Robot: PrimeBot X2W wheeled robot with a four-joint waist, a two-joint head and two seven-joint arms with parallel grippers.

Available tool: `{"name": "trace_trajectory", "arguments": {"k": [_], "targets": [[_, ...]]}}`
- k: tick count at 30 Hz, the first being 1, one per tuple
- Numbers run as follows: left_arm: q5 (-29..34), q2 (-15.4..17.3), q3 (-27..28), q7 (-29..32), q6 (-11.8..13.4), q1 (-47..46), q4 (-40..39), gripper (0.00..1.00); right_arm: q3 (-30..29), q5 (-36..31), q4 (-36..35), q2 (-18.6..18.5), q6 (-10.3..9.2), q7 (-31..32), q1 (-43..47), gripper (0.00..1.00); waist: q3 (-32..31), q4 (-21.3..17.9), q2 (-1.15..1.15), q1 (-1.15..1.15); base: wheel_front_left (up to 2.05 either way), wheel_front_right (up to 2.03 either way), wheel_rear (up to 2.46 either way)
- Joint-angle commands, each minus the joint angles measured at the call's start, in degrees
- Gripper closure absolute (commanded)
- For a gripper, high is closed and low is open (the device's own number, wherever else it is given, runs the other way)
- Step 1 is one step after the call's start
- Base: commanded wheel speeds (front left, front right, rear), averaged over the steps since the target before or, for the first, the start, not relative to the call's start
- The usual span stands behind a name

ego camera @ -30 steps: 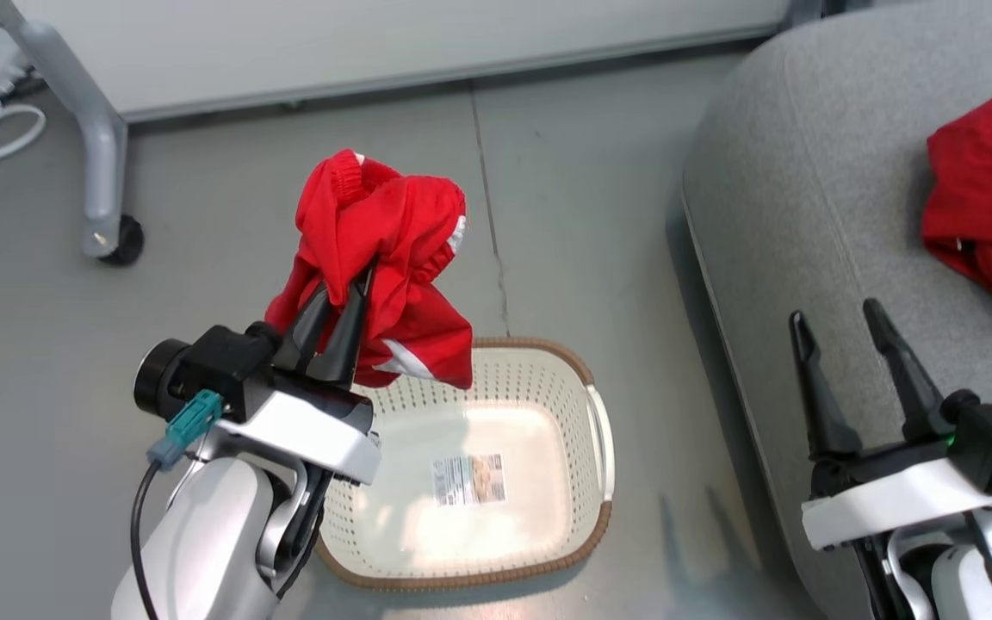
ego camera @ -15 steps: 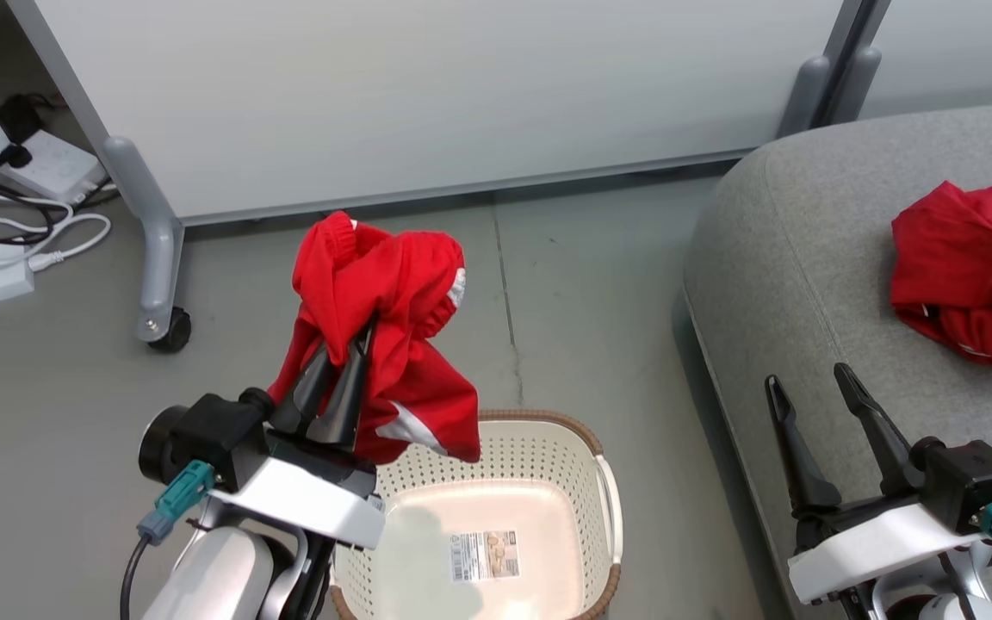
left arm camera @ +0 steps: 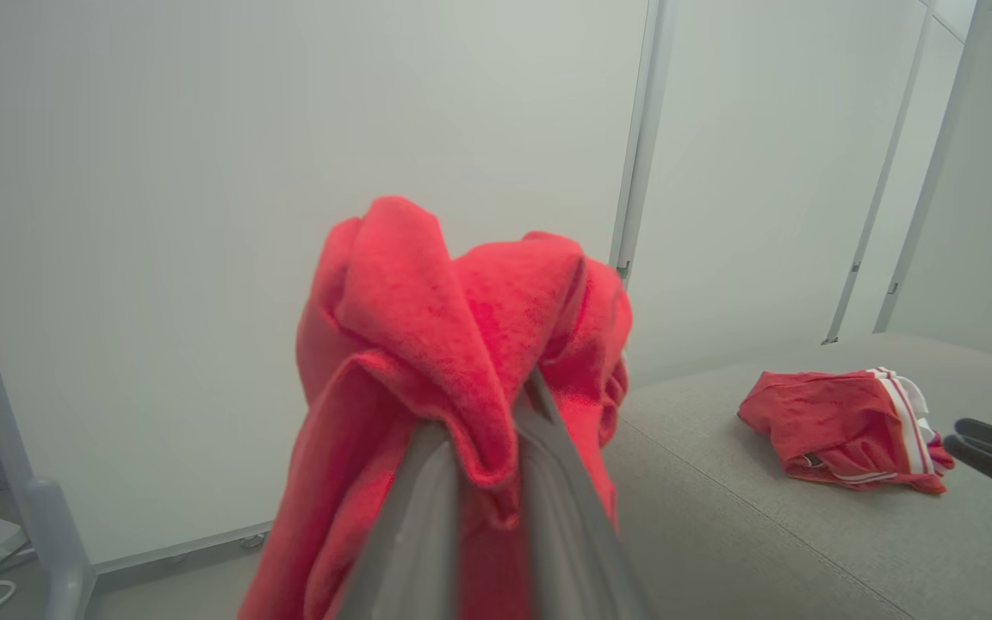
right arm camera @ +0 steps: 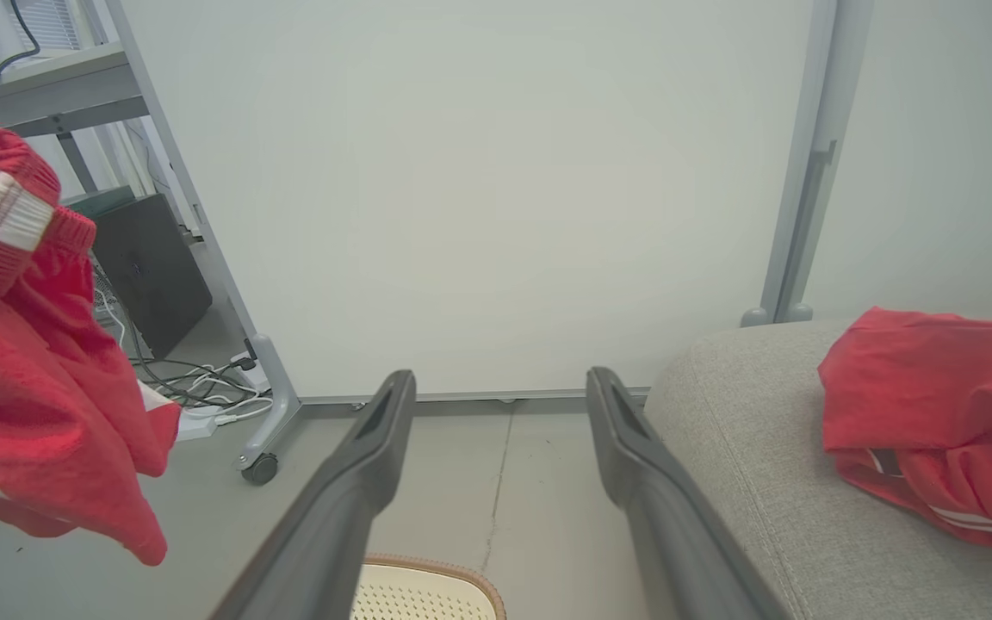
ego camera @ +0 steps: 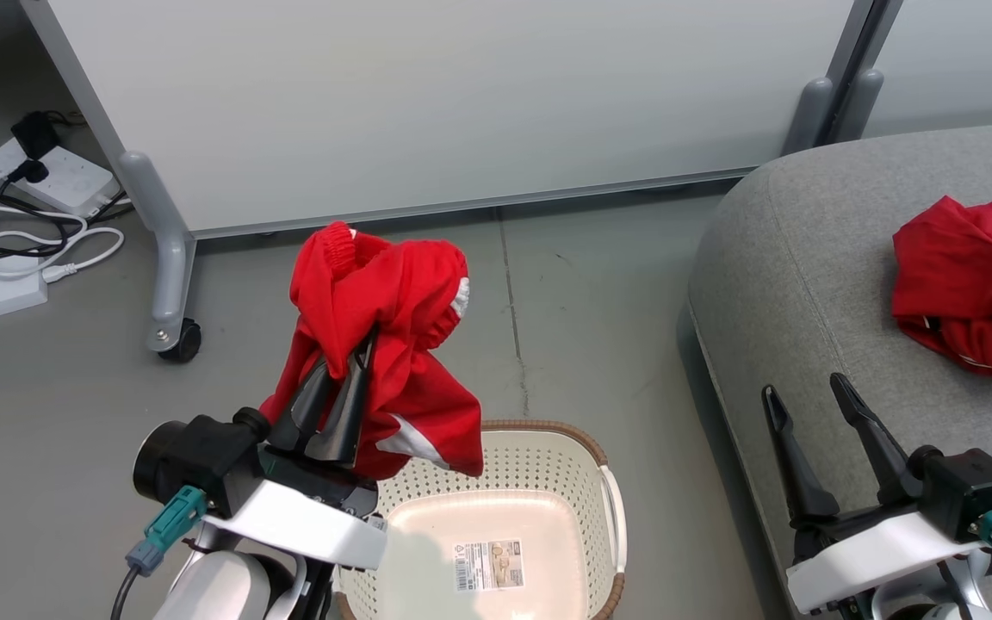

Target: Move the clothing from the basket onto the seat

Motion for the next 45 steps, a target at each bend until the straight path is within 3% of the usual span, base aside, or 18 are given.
{"name": "trace_trajectory", "arguments": {"k": [1, 12, 17, 24, 32, 45], "targets": [[0.11, 0.47, 0.06, 0.03, 0.38, 0.43, -0.44, 1.00, 0.10, 0.31, -0.37, -0.27, 0.10, 0.26, 0.14, 0.00, 0.14, -0.05, 0.00, 0.00, 0.00, 0.00, 0.00], [-0.22, 0.64, -0.42, 0.14, 0.46, 0.25, -0.06, 1.00, 0.67, 0.67, -0.33, -0.26, 0.10, -0.13, 0.05, 0.00, -0.43, 0.12, 0.00, 0.00, 0.00, 0.00, 0.00], [-0.08, 0.70, -0.70, 0.07, 0.51, -0.08, -0.11, 1.00, 3.61, 1.67, -0.64, -0.23, 0.10, -1.04, -1.96, 0.00, -0.72, 0.46, 0.00, 0.00, 0.00, 0.00, 0.00], [0.19, 0.62, -1.54, -0.08, -0.10, -1.18, -0.36, 1.00, 17.70, 6.03, 2.25, -0.26, 0.10, -1.63, -10.22, 0.00, -0.30, 1.78, 0.00, 0.00, 0.00, 0.00, 0.00], [0.34, 0.06, -3.29, -0.01, -0.90, -2.38, -0.14, 1.00, 33.32, 11.59, 12.56, -0.31, 0.10, -3.42, -20.82, 0.00, -0.13, 4.37, 0.00, 0.00, 0.00, 0.00, 0.00], [0.19, -0.71, -4.99, -0.62, -1.84, -3.39, 0.36, 1.00, 47.06, 20.10, 27.13, -0.30, 0.10, -7.72, -33.39, 0.00, 0.40, 6.52, 0.00, 0.00, 0.00, 0.00, 0.00]]}}
